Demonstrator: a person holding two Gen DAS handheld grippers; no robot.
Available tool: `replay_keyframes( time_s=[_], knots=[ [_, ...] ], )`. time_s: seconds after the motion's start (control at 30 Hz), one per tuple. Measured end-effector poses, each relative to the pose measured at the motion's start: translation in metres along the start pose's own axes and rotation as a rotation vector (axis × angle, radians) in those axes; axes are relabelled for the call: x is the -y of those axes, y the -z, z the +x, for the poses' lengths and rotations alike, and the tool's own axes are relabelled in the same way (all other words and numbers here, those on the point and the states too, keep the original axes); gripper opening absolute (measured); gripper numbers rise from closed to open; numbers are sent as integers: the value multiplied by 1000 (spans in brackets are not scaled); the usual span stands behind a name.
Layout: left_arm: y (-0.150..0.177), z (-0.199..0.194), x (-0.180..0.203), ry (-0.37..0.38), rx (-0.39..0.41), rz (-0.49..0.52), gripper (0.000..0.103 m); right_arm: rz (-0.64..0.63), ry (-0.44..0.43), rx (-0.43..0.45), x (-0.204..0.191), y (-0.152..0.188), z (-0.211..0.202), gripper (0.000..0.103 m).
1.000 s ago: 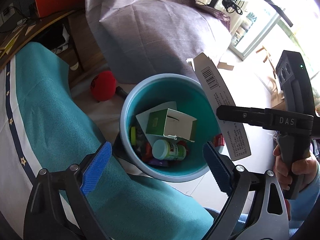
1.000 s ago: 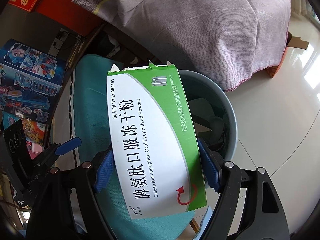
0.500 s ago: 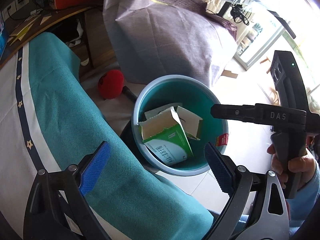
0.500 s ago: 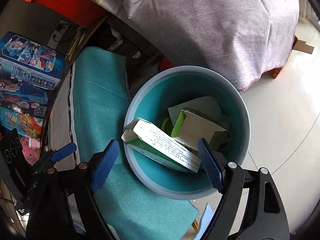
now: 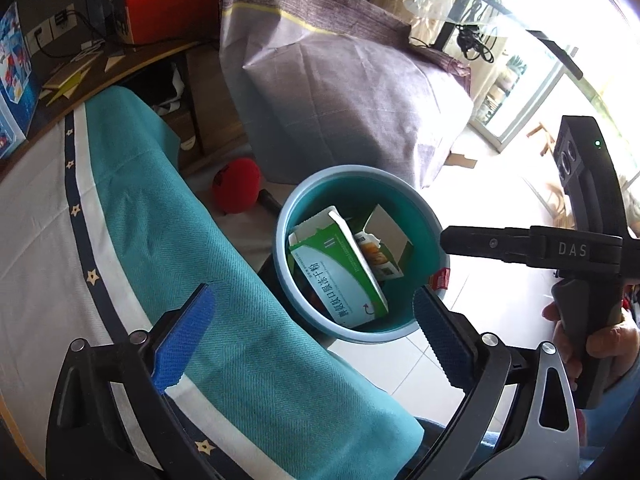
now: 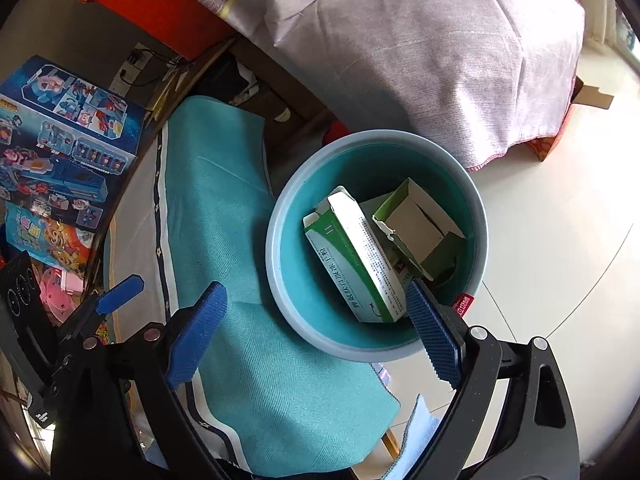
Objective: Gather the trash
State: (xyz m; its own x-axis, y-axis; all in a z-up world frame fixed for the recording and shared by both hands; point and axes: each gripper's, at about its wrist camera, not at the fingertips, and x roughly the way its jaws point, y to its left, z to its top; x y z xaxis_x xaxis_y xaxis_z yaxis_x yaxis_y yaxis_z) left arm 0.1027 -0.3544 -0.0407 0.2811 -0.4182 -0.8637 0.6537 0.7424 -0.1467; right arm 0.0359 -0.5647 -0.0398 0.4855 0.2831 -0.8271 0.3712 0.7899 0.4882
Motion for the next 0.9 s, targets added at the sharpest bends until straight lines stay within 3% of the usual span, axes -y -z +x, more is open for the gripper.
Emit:
replay_keyframes(
  time_s=[0.23,0.63,0.9],
  knots=[
    [17,-35,3,-60,53,4,99,-73,10,73,-23,30,-31,96],
    [56,-74,-2,-112,73,-35,99,-245,154,135,-56,77,-57,96],
    [75,-93,-9,-122,84,-97,99,-292,183,164,-65,94,-69,96]
  ],
)
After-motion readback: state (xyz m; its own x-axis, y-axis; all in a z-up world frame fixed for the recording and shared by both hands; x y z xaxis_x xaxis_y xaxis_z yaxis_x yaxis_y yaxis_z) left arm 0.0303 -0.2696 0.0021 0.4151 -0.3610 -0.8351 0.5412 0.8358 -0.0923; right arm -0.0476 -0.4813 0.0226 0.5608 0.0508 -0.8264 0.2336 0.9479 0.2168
